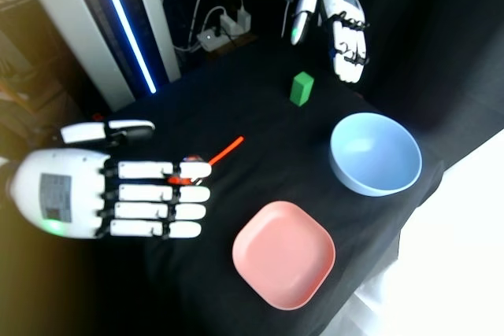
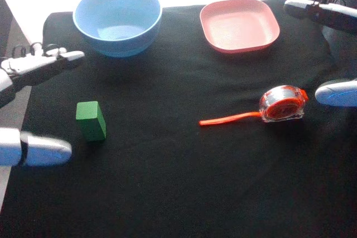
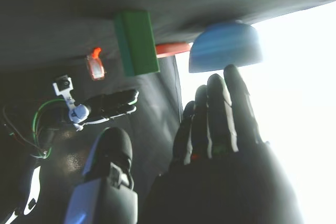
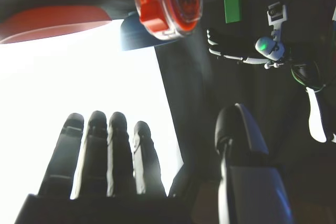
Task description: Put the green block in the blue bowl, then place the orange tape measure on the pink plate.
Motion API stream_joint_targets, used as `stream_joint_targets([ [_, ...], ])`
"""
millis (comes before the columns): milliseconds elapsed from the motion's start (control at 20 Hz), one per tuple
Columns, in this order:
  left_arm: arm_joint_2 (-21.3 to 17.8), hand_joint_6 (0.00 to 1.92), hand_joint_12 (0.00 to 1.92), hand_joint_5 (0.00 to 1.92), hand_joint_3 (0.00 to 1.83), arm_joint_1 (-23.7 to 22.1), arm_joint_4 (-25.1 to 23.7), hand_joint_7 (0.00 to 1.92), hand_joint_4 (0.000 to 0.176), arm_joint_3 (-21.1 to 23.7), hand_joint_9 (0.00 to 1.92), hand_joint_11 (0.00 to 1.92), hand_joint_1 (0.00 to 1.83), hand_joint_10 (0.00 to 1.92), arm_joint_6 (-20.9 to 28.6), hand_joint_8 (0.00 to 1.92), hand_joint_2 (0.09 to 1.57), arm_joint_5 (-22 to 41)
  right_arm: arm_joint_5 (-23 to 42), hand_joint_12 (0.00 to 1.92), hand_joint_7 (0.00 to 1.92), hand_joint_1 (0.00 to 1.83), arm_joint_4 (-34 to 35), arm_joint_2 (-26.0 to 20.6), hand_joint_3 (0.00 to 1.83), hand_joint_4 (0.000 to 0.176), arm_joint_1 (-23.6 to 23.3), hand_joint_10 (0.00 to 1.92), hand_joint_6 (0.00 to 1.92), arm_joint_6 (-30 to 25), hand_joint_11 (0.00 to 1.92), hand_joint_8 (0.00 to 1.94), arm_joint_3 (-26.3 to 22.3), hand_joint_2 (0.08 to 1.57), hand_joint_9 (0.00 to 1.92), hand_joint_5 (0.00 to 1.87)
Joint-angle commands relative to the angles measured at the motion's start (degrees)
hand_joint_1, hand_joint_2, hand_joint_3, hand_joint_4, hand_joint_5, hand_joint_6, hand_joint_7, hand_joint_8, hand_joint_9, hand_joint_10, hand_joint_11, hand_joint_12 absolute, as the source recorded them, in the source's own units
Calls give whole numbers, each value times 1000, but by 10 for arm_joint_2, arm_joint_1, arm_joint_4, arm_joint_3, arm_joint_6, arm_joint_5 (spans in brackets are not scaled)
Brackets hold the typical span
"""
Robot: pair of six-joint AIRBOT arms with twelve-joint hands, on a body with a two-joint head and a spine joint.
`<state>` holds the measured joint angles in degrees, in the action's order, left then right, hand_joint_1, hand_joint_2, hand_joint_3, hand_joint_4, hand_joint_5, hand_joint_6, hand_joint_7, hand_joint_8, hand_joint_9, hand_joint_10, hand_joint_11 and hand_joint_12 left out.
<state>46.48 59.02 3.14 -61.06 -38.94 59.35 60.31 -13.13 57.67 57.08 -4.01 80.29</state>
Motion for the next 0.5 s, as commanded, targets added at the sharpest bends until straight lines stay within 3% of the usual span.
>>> stream_joint_targets([
  [0, 4, 6, 0, 68, 10, -11, 0, 0, 139, -4, 0, 0, 777, 0, 5, 0, 904, 49, 61, 0, 0, 822, 27, 1, 16, 153, -4, 0, 8, -5, 0, 0, 3, 953, 0, 116],
  [50, 7, 6, 0, 73, 6, -19, -10, 0, 159, -8, 0, 0, 762, 0, 5, 0, 900, 37, 61, 0, 0, 858, 26, 1, 12, 163, -4, 0, 12, -5, 0, 0, 4, 954, 0, 130],
  [100, 10, 9, 0, 83, 5, -25, -18, 0, 167, -11, 0, 0, 767, 0, 5, 0, 900, 29, 61, 0, 0, 867, 26, 1, 13, 159, -4, 0, 11, -5, 0, 0, 4, 960, 0, 132],
  [150, 15, 17, 0, 106, 2, -41, -32, 4, 165, -17, 0, 0, 760, 0, 5, 2, 895, 9, 61, 0, 0, 870, 25, 2, 13, 156, -4, 0, 9, -5, 0, 0, 5, 963, 0, 131],
  [200, 20, 22, 0, 128, 3, -54, -43, 32, 152, -23, 0, 0, 725, 0, 5, 12, 897, -7, 60, 0, 0, 872, 25, 3, 12, 160, -4, 0, 9, -5, 0, 0, 5, 964, 0, 132],
  [300, 31, 5, 90, 260, 1, -80, -64, 222, 75, -34, 180, 114, 798, 12, 5, 5, 925, -38, 60, 0, 0, 878, 25, 3, 6, 153, -4, 0, 11, -5, 0, 0, 5, 958, 0, 145],
  [350, 36, 14, 324, 352, 3, -95, -73, 328, 36, -39, 299, 82, 843, 2, 5, 18, 943, -54, 60, 0, 3, 867, 25, 3, 4, 161, -4, 0, 10, -5, 0, 1, 5, 957, 0, 150],
  [400, 39, 13, 577, 431, 2, -102, -77, 417, 22, -42, 379, 16, 872, 4, 5, 7, 931, -60, 60, 0, 2, 867, 25, 3, 5, 154, -4, 0, 9, -5, 0, 1, 5, 960, 0, 150],
  [450, 44, 8, 711, 534, 2, -110, -81, 548, 0, -47, 498, 62, 865, 13, 5, 7, 952, -65, 60, 9, 8, 872, 25, 3, 3, 142, -4, 3, 9, -5, 20, 2, 5, 958, 8, 154],
])
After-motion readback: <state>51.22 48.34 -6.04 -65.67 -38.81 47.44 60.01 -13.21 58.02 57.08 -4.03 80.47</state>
